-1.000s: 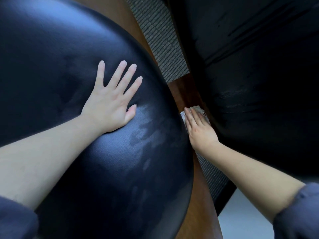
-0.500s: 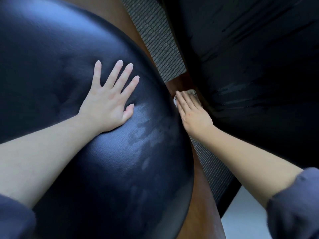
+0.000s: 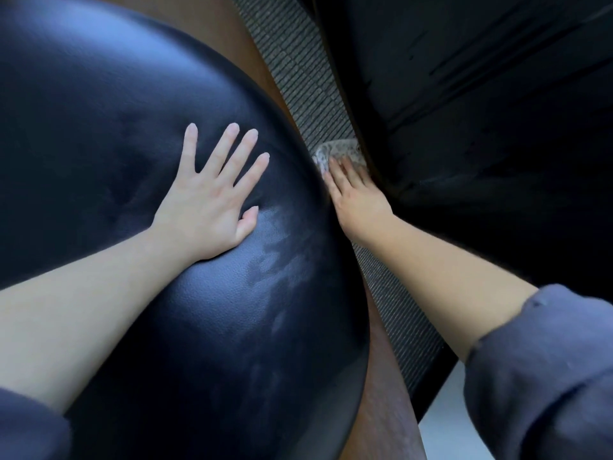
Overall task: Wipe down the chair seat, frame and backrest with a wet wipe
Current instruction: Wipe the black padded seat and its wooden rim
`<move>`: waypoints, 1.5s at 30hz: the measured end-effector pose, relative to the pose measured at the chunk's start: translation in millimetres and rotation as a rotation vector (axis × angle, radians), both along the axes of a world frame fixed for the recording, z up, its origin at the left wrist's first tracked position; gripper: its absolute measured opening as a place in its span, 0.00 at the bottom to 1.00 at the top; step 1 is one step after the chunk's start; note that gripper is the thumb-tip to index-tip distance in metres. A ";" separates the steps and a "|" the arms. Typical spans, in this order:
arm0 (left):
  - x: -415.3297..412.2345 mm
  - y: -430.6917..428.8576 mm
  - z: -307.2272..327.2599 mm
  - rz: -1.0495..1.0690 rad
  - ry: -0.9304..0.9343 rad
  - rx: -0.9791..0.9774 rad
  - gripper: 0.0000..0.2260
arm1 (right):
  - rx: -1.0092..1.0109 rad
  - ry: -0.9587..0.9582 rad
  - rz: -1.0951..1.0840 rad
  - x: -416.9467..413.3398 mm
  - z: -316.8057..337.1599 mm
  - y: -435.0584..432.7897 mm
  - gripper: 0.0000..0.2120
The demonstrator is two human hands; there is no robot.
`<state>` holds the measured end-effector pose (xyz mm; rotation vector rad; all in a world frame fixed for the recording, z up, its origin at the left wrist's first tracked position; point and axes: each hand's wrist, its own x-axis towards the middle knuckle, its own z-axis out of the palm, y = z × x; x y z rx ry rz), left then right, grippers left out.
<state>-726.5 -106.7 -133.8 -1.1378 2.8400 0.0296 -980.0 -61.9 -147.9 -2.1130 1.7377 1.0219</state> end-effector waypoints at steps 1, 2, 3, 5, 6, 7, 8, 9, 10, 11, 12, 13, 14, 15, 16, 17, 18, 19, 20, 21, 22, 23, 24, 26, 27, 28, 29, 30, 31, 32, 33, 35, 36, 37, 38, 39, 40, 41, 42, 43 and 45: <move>0.0 0.0 0.3 0.002 0.004 0.001 0.31 | 0.023 -0.014 -0.023 -2.7 4.0 11.6 0.29; 0.0 -0.2 0.7 0.002 0.008 0.002 0.31 | 0.063 -0.025 -0.037 -6.9 9.6 28.3 0.29; 0.1 -0.4 0.8 0.001 0.009 0.002 0.31 | 0.120 -0.023 -0.041 -10.9 16.5 46.6 0.29; 1.1 -0.6 0.3 0.001 0.010 -0.002 0.31 | 0.216 -0.001 -0.038 -15.7 27.2 72.4 0.28; 1.3 -0.4 -0.1 0.003 0.012 -0.004 0.31 | 0.234 0.011 -0.035 -17.2 28.2 74.6 0.28; 0.7 -0.3 -0.6 0.002 0.014 -0.006 0.31 | 0.229 0.014 -0.051 -17.0 26.7 70.3 0.28; 0.7 -0.4 -1.2 0.002 0.014 -0.008 0.31 | 0.202 0.004 -0.065 -13.7 22.9 60.5 0.28; 0.7 -0.5 -1.3 0.002 0.013 -0.009 0.31 | 0.170 -0.009 -0.075 -9.3 19.0 45.2 0.28; 0.7 -0.7 -1.4 0.002 0.011 -0.011 0.31 | 0.131 -0.012 -0.086 -4.5 14.5 27.6 0.28; 1.1 -1.0 -1.8 0.003 0.008 -0.013 0.31 | 0.103 -0.001 -0.090 0.5 9.8 10.2 0.28; 1.3 -1.1 -2.1 0.002 0.006 -0.013 0.31 | 0.094 0.023 -0.083 5.0 5.3 -4.1 0.28; 1.2 -1.2 -2.0 -0.002 0.006 -0.011 0.31 | 0.095 0.040 -0.086 7.1 0.7 -10.8 0.28; 1.3 -1.0 -1.8 -0.006 0.006 -0.006 0.31 | 0.077 0.045 -0.095 6.2 -1.8 -9.2 0.28; 1.5 -0.7 -1.8 -0.005 0.006 -0.004 0.31 | 0.049 0.041 -0.075 3.4 -3.8 1.5 0.26; 1.7 -0.9 -1.9 -0.003 0.006 -0.005 0.31 | -0.010 0.016 -0.069 1.2 -4.0 18.9 0.26; 1.5 -0.8 -1.6 -0.003 0.008 -0.004 0.31 | -0.014 0.026 -0.082 0.3 -0.2 39.7 0.27; 1.6 -0.8 -1.5 -0.003 0.011 -0.001 0.31 | 0.002 0.046 -0.093 0.7 6.9 56.7 0.28; 1.9 -0.9 -1.8 -0.002 0.017 -0.001 0.31 | 0.033 0.062 -0.098 -2.1 9.0 71.0 0.27; 2.1 -1.1 -2.1 0.001 0.023 -0.002 0.31 | 0.084 0.056 -0.129 -4.4 9.8 78.2 0.25; 2.0 -1.5 -2.4 0.000 0.029 -0.003 0.31 | 0.109 0.038 -0.147 -4.9 9.5 73.7 0.25; 1.9 -1.5 -2.7 -0.002 0.031 -0.003 0.31 | 0.034 0.004 -0.141 -2.8 7.2 61.2 0.26; 2.5 -1.4 -3.1 -0.003 0.033 -0.004 0.31 | -0.070 -0.006 -0.124 2.2 3.2 42.3 0.28; 2.7 -1.3 -3.5 -0.002 0.035 -0.008 0.31 | -0.147 -0.009 -0.130 7.0 -1.4 20.8 0.31; 2.9 -0.5 -3.4 -0.004 0.035 -0.010 0.31 | -0.096 -0.034 -0.132 11.6 -8.2 -14.3 0.28; 2.3 -0.4 -3.2 -0.006 0.034 -0.006 0.31 | -0.049 -0.013 -0.116 7.9 -10.7 -21.2 0.27; 1.9 -0.1 -2.8 -0.007 0.033 0.001 0.31 | -0.011 -0.021 -0.126 3.3 -8.3 -20.6 0.26; 1.8 -0.1 -2.2 -0.006 0.033 0.006 0.31 | 0.009 -0.057 -0.109 -1.3 -5.6 -10.6 0.26; 1.9 -0.4 -2.0 -0.005 0.032 0.009 0.31 | 0.027 -0.078 -0.069 -6.1 0.5 7.5 0.27; 2.2 -0.7 -2.1 -0.005 0.032 0.007 0.31 | 0.039 -0.060 -0.016 -7.5 10.7 28.7 0.27; 2.8 -1.1 -2.1 -0.003 0.035 0.005 0.31 | 0.090 -0.036 0.024 -9.8 19.8 45.9 0.26; 3.2 -1.2 -2.0 -0.002 0.040 0.003 0.31 | 0.177 -0.012 0.032 -15.2 25.5 59.6 0.26; 2.9 -1.2 -2.7 0.002 0.047 -0.003 0.31 | 0.329 0.062 0.012 -16.4 29.7 51.5 0.28; 2.4 -0.6 -2.9 0.003 0.048 -0.003 0.31 | 0.307 0.058 0.008 -12.3 28.0 36.3 0.30; 2.2 -0.3 -3.0 0.003 0.046 -0.002 0.31 | 0.259 0.050 0.022 -9.7 20.9 22.6 0.32; 2.3 -0.1 -3.3 0.003 0.040 -0.003 0.31 | 0.225 0.039 0.017 -7.1 14.2 12.0 0.33; 2.4 -0.4 -3.7 0.003 0.034 -0.006 0.31 | 0.200 0.021 0.002 -4.8 8.9 3.2 0.34; 2.6 -0.7 -3.7 -0.001 0.029 -0.007 0.31 | 0.188 0.009 -0.011 -4.3 5.3 0.6 0.35; 2.7 -0.7 -3.3 -0.004 0.028 -0.004 0.31 | 0.192 0.001 -0.031 -4.8 5.7 4.3 0.36; 2.8 -0.7 -3.3 -0.003 0.028 -0.002 0.31 | 0.202 0.000 -0.041 -5.5 9.4 10.9 0.36; 2.8 -0.5 -3.1 0.000 0.028 -0.001 0.31 | 0.215 0.003 -0.037 -6.3 15.5 19.0 0.35; 2.1 -0.3 -2.0 0.000 0.023 0.003 0.31 | 0.254 0.002 -0.025 -8.3 27.2 32.4 0.32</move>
